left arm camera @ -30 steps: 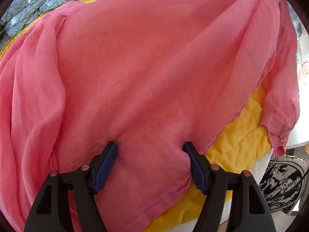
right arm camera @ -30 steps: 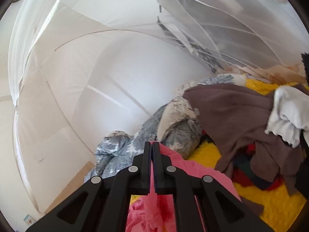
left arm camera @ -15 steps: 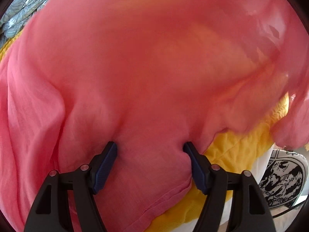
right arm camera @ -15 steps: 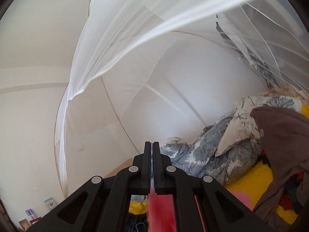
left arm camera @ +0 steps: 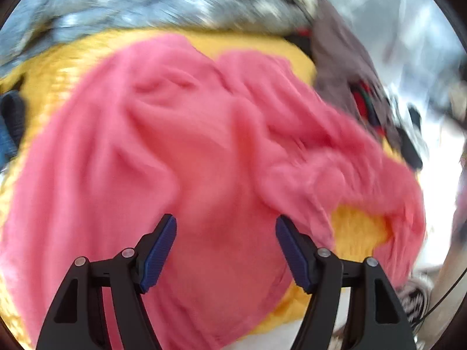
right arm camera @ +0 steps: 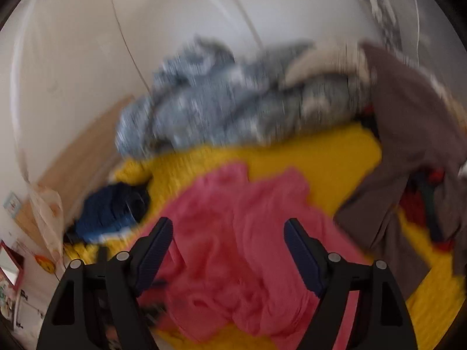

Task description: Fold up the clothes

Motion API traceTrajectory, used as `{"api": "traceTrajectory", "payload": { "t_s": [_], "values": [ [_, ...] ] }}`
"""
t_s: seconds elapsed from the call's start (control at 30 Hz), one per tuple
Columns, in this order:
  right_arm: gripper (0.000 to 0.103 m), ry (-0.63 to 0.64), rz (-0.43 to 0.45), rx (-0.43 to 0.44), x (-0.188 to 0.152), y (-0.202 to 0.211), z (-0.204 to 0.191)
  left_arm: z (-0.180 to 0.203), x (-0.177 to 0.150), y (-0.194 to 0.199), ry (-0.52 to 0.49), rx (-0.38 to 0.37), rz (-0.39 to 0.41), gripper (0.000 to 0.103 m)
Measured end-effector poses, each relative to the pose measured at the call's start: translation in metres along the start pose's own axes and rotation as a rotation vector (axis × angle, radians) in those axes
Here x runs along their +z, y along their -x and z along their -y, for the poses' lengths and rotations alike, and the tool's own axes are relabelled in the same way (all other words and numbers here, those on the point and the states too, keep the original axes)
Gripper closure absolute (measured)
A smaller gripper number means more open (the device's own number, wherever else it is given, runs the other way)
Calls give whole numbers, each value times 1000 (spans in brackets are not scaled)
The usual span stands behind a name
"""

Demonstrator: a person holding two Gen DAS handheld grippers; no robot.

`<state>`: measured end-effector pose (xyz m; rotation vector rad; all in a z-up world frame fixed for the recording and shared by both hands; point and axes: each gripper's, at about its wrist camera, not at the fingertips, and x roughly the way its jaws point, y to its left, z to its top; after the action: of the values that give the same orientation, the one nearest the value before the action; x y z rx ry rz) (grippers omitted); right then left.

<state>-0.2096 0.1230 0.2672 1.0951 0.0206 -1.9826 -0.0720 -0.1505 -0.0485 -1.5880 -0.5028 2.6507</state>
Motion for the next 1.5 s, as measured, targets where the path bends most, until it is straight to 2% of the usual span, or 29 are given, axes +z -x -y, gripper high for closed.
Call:
{"api": "traceTrajectory", "payload": {
  "t_s": [0.03,0.07,0.1,0.17,0.23,0.33,0.43,0.47,0.5,0.53,0.57,0.6,0.63,0.73,0.77,0.83,0.9,0.97,1.1,1.13,1.2,1.23,1.3,1.43,1.5],
  "values": [
    [23,22,-107,-35,-14,-24,-4,-29,6,7,28,-6,17,30],
    [25,56,-180,-50,-30,-41,-11,-37,2,13,56,-14,34,30],
    [25,90,-209,-49,-43,-50,-19,-41,-5,20,86,-23,52,30],
    [25,169,-234,-45,-61,-54,-38,-51,-9,33,133,-33,87,30],
    [25,252,-214,-76,-68,-54,-55,-56,-6,39,177,-49,115,30],
    [25,365,-191,-201,-77,-64,-70,-60,-2,35,211,-78,126,30],
    [25,417,-256,-267,-87,-87,-68,-58,-2,32,184,-85,108,30],
    [39,421,-306,-280,-91,-94,-62,-54,-3,31,168,-82,100,30],
    [58,379,-336,-271,-92,-95,-53,-49,-4,31,152,-82,94,30],
    [101,320,-350,-252,-90,-93,-42,-45,-6,31,135,-82,87,30],
    [101,260,-365,-234,-88,-92,-32,-41,-7,29,119,-88,78,30],
    [101,193,-340,-197,-81,-84,-21,-36,-8,27,104,-95,69,30],
    [101,129,-287,-153,-73,-71,-11,-32,-8,25,89,-102,59,30],
    [101,-53,-70,93,-49,-11,18,-15,-12,20,25,-113,27,30],
    [101,-115,13,200,-44,12,28,-9,-12,18,5,-102,26,30],
    [101,-173,147,346,-41,49,39,-1,-12,16,-23,-80,23,30],
    [101,-183,224,432,-39,72,41,0,-11,14,-22,-69,20,30],
    [101,-180,254,520,-42,87,39,-3,-8,15,2,-80,27,30],
    [96,24,56,708,-57,89,8,-14,0,26,54,-91,84,30],
    [96,71,24,706,-61,89,0,-16,1,28,63,-91,90,30],
    [79,129,-13,621,-73,86,-9,-20,3,30,78,-92,92,30],
    [55,130,-22,592,-77,85,-9,-22,4,29,79,-85,87,30],
    [37,78,-13,533,-77,83,3,-24,4,26,80,-66,75,30],
    [36,-61,37,406,-72,78,33,-23,1,13,46,-10,15,30],
    [35,-108,35,257,-70,67,43,-21,-4,-3,29,11,-60,30]
  ]
}}
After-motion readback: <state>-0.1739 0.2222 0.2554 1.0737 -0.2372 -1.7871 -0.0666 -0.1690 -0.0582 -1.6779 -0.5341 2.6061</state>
